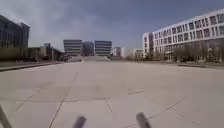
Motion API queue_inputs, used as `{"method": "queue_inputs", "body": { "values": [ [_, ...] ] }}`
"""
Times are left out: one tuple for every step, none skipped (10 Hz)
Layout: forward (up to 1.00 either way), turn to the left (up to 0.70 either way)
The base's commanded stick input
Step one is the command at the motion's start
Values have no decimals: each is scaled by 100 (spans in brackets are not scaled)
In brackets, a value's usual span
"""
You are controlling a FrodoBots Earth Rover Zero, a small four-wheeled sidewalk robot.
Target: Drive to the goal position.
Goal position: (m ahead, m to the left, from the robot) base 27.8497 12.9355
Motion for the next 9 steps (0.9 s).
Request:
{"method": "queue_inputs", "body": {
  "values": [
    [100, 37],
    [100, 10],
    [100, 0],
    [100, 0],
    [100, 0],
    [100, 0],
    [100, 0],
    [100, 0],
    [100, 0]
  ]
}}
